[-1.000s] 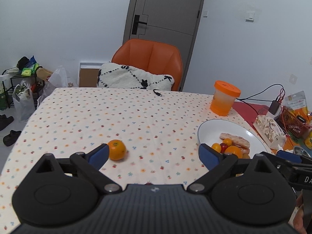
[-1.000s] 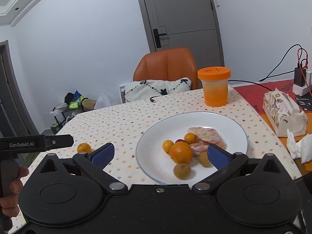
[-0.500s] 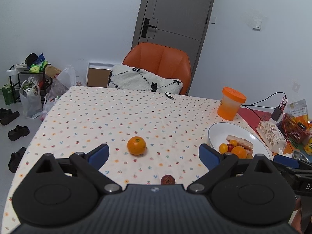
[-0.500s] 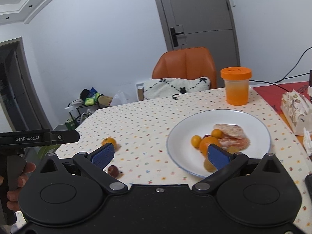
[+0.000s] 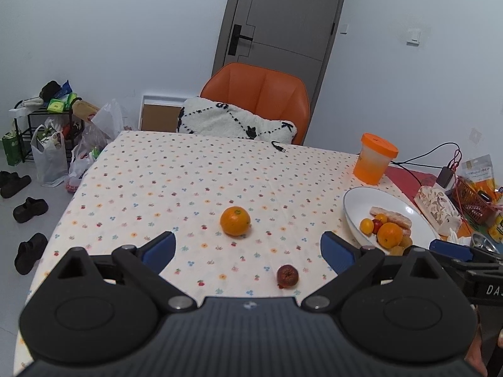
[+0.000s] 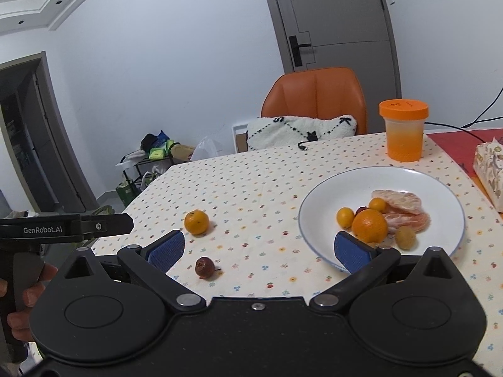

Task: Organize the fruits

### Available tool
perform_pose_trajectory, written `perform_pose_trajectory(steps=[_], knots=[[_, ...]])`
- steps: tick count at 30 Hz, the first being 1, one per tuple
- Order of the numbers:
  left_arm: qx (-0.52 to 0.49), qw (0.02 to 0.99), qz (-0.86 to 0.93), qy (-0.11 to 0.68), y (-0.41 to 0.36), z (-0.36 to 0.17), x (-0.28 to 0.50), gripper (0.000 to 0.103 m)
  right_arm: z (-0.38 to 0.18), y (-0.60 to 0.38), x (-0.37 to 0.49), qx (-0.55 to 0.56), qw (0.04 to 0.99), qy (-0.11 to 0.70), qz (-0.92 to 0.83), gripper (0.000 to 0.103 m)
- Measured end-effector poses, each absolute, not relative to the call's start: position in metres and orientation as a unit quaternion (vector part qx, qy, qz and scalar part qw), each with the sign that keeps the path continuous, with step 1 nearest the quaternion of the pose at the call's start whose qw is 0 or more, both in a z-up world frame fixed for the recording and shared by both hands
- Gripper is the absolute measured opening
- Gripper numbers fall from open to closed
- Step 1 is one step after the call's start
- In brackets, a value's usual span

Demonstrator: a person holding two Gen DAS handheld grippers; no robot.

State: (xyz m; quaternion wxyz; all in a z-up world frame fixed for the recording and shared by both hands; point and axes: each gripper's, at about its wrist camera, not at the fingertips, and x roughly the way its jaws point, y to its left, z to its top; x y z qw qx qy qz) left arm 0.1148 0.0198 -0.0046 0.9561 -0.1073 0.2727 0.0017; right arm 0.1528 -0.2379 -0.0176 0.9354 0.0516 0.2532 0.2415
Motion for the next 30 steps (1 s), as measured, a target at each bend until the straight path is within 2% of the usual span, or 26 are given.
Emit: perform_pose_trajectory(steps=[21,23,25,30], knots=[[-0.14,0.947,0.033,0.288,0.066,-0.041,0.118,0.097,-0.043,-0.185,0.167,0.025,0.914,0.285,0.287,0.102],[-0.147,0.945,0.035,0.289,0.071,-0.044,0.119,0.096,-0.046,-0.176,0.169,0.015,0.91,0.291,0.296,0.096],[-0.159,0.942,0.035,0.294,0.078,-0.048,0.12,0.095,-0.05,-0.166,0.172,0.003,0.905,0.301,0.301,0.085],[-0.174,0.94,0.032,0.293,0.088,-0.054,0.122,0.093,-0.061,-0.149,0.181,-0.008,0.896,0.32,0.309,0.073]])
